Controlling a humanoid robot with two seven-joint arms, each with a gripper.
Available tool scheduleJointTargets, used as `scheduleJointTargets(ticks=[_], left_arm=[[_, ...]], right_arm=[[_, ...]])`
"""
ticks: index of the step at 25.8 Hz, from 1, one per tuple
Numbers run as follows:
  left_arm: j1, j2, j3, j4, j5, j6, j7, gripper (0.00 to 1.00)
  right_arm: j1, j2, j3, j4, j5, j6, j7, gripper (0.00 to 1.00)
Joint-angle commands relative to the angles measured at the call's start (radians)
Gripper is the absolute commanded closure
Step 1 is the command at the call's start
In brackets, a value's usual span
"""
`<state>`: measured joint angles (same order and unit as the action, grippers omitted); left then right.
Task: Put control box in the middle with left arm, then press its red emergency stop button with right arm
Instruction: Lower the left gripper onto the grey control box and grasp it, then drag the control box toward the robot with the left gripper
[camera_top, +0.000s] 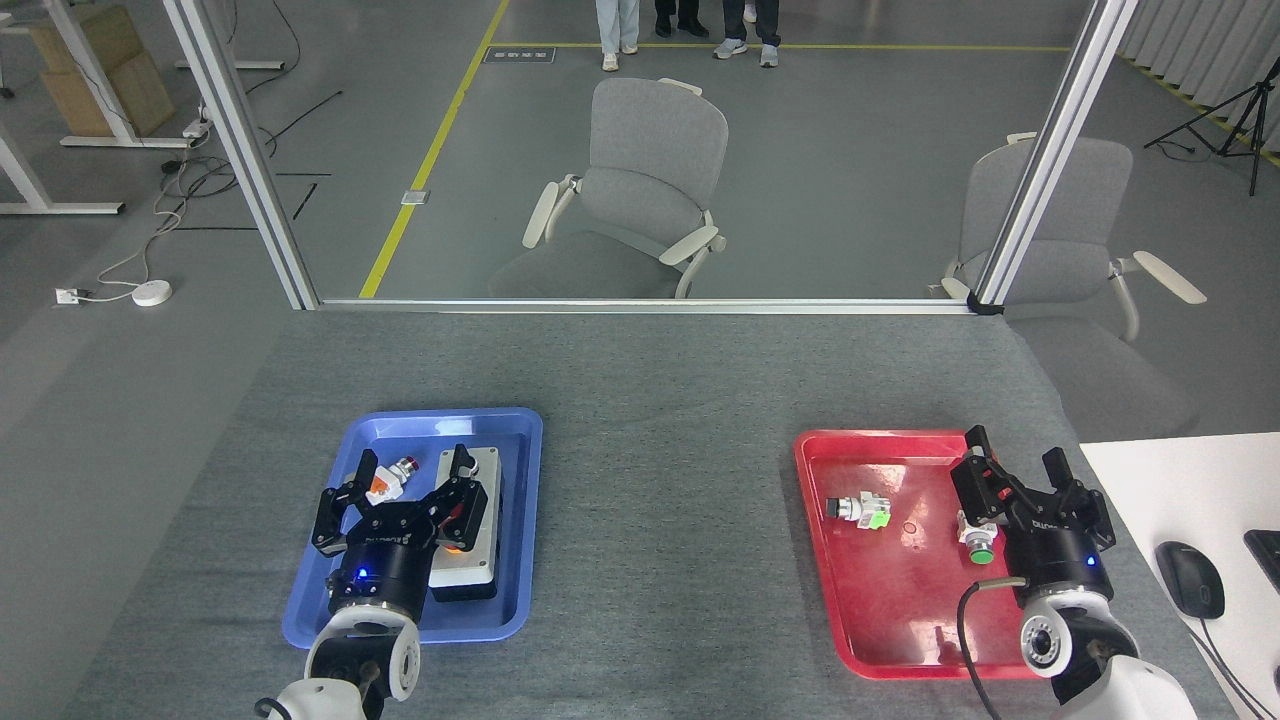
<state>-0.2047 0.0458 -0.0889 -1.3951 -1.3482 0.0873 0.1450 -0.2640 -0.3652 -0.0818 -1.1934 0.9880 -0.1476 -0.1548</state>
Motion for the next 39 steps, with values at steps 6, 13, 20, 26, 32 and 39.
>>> scheduleJointTargets(ticks=[6,13,20,26,32,39], left_arm=[[0.038,-0.001,0.0,-0.035,0.0,-0.003,-0.008,0.01],[0.033,-0.001,-0.002,-0.004,-0.103,0.012,-0.012,0.03],[0.016,-0.001,0.0,0.038,-0.117,-0.006,-0.033,0.0],[0.024,-0.009,0.0,0.038,-0.115,-0.032,-0.044,0.01],[0.034,-0.014,0.0,0.076,-0.12,0.02,-0.001,0.01],[0.033,-0.037,-0.002,0.174,-0.118,0.026,0.082,0.01]], right_arm=[[-0.011,0.005,0.001,0.0,0.0,-0.001,-0.002,0.0],[-0.011,0.003,0.001,0.0,0.001,-0.018,0.0,0.0],[-0.011,0.002,-0.003,0.0,0.0,-0.037,0.0,0.0],[-0.011,0.0,-0.001,0.0,0.0,-0.037,-0.002,0.0],[-0.011,0.0,-0.001,0.0,0.001,-0.038,-0.002,0.0],[-0.011,0.003,-0.001,0.0,0.003,-0.037,-0.002,0.0]])
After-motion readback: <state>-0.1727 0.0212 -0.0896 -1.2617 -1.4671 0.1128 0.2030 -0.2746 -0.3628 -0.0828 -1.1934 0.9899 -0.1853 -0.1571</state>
